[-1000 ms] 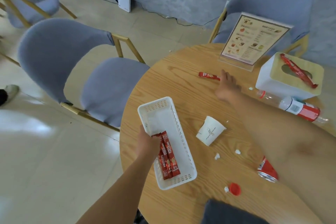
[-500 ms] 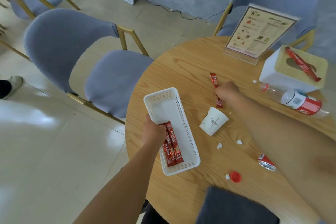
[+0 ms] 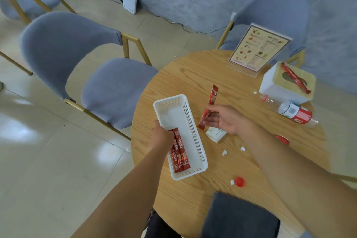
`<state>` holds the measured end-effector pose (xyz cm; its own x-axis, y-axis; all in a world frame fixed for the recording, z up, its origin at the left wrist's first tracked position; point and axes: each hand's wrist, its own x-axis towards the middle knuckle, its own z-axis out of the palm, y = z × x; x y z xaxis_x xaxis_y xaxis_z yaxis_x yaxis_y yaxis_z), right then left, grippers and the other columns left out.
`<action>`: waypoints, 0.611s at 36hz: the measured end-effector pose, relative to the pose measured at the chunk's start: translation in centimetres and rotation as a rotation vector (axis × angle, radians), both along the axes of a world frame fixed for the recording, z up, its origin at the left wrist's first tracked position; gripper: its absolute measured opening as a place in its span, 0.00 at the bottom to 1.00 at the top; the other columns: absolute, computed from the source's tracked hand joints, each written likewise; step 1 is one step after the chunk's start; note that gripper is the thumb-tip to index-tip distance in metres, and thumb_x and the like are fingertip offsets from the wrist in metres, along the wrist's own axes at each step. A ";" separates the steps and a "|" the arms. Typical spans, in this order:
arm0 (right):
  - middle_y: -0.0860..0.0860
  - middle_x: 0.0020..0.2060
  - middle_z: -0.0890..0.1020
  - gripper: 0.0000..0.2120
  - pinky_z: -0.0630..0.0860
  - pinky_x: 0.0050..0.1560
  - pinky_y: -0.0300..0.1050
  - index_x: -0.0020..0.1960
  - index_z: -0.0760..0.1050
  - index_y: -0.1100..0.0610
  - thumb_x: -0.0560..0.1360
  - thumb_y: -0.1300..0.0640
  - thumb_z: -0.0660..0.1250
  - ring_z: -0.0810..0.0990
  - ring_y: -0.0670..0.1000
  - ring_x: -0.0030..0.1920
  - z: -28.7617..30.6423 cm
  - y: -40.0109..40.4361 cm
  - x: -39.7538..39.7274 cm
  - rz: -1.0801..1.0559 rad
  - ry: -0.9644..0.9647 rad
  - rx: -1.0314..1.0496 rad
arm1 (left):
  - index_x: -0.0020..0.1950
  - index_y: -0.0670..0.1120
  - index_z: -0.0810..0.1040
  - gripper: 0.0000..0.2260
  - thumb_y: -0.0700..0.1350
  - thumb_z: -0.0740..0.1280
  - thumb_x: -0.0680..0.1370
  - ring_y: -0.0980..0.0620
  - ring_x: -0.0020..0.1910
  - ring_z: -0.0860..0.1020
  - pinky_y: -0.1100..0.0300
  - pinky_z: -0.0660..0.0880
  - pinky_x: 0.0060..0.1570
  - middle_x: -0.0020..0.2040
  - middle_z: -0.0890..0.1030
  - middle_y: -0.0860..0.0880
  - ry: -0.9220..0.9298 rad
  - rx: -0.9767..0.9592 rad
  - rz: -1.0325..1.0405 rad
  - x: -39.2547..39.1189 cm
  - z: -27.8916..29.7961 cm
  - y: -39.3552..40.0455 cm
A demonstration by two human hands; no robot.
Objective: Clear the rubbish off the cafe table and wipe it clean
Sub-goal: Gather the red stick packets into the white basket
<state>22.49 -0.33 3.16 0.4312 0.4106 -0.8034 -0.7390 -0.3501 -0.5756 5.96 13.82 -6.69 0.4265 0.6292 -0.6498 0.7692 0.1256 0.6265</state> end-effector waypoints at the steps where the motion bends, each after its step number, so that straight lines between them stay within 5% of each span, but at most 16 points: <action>1: 0.60 0.38 0.84 0.09 0.82 0.34 0.44 0.52 0.77 0.65 0.77 0.60 0.71 0.84 0.54 0.34 0.1 0.0 -0.6 0.034 -0.028 -0.012 | 0.58 0.54 0.69 0.13 0.47 0.61 0.74 0.49 0.42 0.83 0.44 0.83 0.44 0.47 0.81 0.52 -0.007 -0.006 -0.001 0.0 -0.1 0.1; 7: 0.51 0.34 0.82 0.07 0.69 0.29 0.41 0.48 0.83 0.60 0.73 0.58 0.76 0.72 0.47 0.28 0.3 0.2 -4.0 0.135 -0.245 -0.186 | 0.56 0.57 0.69 0.14 0.50 0.62 0.71 0.48 0.42 0.84 0.44 0.84 0.43 0.48 0.82 0.51 -0.011 -0.031 -0.021 0.4 -2.0 0.8; 12: 0.50 0.28 0.79 0.05 0.69 0.26 0.39 0.51 0.82 0.59 0.76 0.59 0.72 0.69 0.45 0.22 0.4 0.0 -6.5 0.216 -0.294 -0.222 | 0.58 0.57 0.68 0.16 0.50 0.62 0.70 0.48 0.43 0.84 0.44 0.83 0.42 0.48 0.81 0.51 -0.013 -0.069 -0.041 0.4 -3.0 1.2; 16: 0.51 0.25 0.76 0.06 0.70 0.25 0.39 0.43 0.78 0.60 0.78 0.61 0.67 0.69 0.47 0.23 0.0 0.0 -8.6 0.285 -0.236 -0.277 | 0.55 0.54 0.74 0.20 0.56 0.59 0.65 0.47 0.37 0.86 0.42 0.84 0.34 0.44 0.84 0.49 -0.046 -0.049 -0.046 0.8 -8.0 2.1; 22: 0.54 0.39 0.85 0.08 0.81 0.33 0.47 0.48 0.80 0.59 0.78 0.60 0.63 0.84 0.53 0.36 -2.3 0.8 -11.6 0.503 -0.404 -0.492 | 0.55 0.55 0.72 0.15 0.53 0.59 0.69 0.47 0.38 0.85 0.43 0.84 0.36 0.46 0.83 0.49 -0.028 -0.014 -0.072 0.8 -6.1 1.8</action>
